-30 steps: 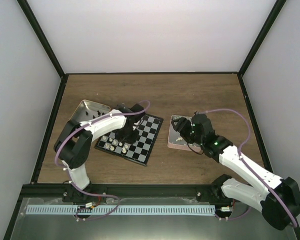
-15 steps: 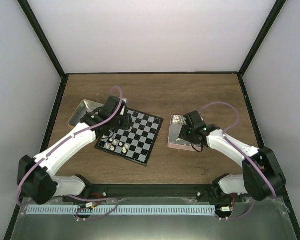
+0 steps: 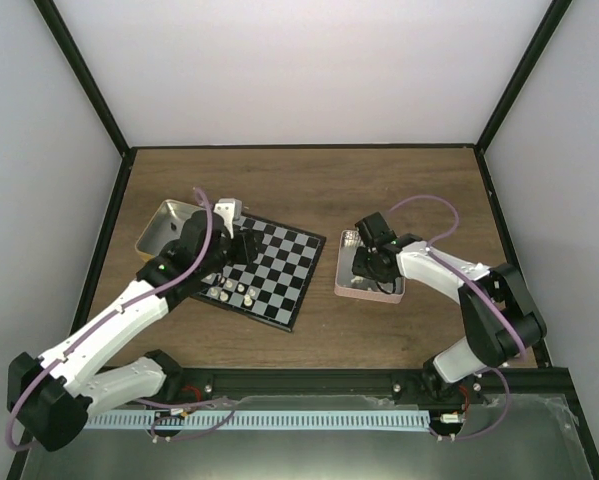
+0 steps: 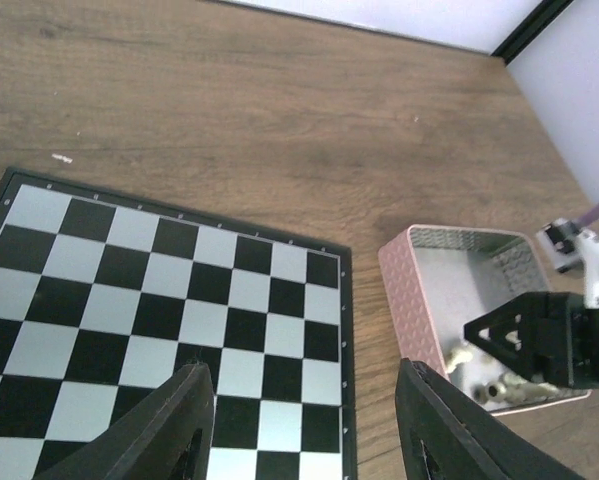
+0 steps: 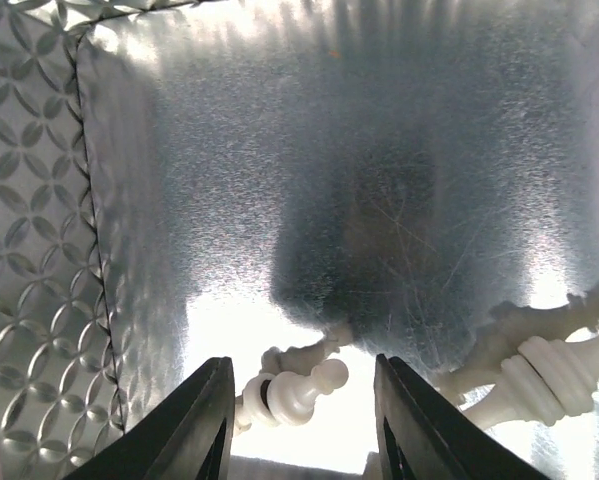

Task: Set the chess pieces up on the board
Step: Pick up the chess piece from the storage box.

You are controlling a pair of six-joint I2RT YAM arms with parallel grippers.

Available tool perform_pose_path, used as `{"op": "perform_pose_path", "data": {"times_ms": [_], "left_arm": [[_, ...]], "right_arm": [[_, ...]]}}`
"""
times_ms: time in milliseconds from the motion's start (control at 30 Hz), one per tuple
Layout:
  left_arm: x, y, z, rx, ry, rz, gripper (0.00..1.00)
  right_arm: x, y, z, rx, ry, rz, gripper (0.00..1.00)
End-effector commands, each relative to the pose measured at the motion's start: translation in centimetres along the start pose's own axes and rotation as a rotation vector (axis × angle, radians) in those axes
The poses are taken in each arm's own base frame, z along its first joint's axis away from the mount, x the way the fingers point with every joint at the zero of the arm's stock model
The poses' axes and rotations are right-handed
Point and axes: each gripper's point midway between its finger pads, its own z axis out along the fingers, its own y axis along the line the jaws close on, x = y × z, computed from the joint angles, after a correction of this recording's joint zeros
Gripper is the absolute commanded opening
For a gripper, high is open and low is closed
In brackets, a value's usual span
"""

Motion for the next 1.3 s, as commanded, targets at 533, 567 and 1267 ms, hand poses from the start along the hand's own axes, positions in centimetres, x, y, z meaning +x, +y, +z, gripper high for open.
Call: {"op": "perform_pose_path", "data": {"times_ms": [533, 567, 1267], "left_arm": [[-1.9, -1.1, -1.3, 0.079, -0.125, -0.054, 0.53], [-1.9, -1.2, -1.4, 0.081, -0.127, -0.055, 0.53], [-2.0, -0.9, -1.6, 0.067, -0.136, -0.051, 0.53]], "right_arm": [[0.0, -0.2, 1.1, 0.000, -0.004, 0.142, 0.28], [0.0, -0.2, 1.1, 0.001, -0.004, 0.146, 0.28], [0.4, -0.9, 1.8, 0.042, 0.010, 0.111, 0.11]]}}
